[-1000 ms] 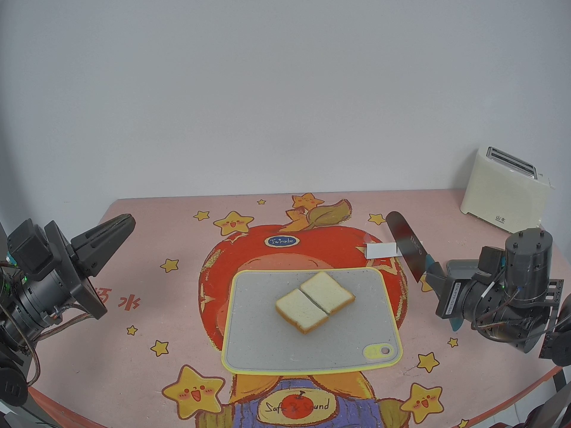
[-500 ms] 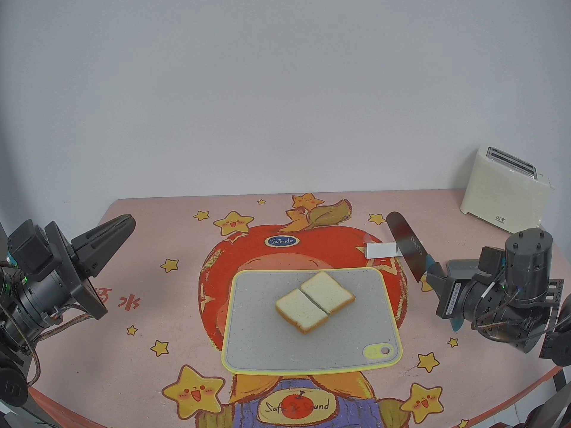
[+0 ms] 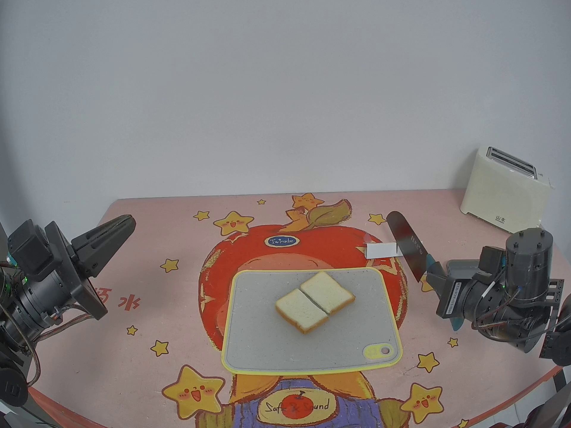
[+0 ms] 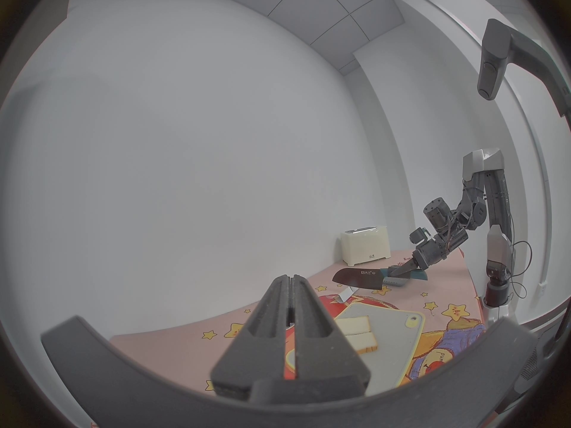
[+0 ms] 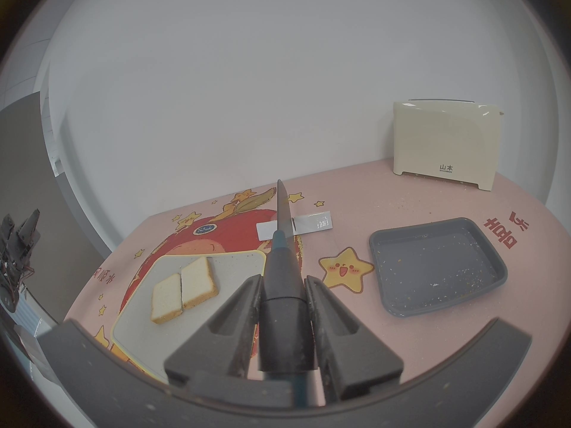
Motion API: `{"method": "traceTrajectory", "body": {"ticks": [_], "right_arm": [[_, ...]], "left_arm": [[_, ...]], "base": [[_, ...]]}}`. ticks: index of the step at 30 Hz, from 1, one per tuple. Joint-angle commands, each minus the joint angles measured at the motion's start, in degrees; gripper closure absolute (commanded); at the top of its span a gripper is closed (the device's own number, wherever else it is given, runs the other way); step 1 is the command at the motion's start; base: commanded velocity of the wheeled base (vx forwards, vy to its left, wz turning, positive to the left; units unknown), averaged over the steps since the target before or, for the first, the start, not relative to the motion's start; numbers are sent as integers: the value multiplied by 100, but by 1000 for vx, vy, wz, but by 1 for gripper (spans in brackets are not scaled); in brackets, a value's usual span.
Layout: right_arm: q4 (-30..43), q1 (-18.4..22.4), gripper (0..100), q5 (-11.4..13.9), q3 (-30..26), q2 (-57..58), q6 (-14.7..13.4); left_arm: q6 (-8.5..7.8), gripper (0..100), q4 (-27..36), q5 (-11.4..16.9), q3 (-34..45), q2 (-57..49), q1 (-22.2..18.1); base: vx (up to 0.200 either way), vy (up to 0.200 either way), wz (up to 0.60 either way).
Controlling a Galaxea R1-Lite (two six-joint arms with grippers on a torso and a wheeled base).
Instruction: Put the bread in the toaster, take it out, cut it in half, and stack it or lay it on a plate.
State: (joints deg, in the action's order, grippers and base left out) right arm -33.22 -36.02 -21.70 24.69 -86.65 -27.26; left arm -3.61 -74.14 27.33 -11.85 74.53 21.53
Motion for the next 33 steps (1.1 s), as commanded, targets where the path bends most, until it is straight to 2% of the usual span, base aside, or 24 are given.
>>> {"method": "traceTrajectory", "body": {"ticks": [1,33], "right_arm": [[0,-1,100,-1,-16,-19,1],[0,-63,100,-10,-113,-212,1]], "left_arm": [[0,100,-4,0,-2,9,0],[-8,100,-12,0,-10,9,0]], "base": [[0,0,0],[0,0,0]]}}
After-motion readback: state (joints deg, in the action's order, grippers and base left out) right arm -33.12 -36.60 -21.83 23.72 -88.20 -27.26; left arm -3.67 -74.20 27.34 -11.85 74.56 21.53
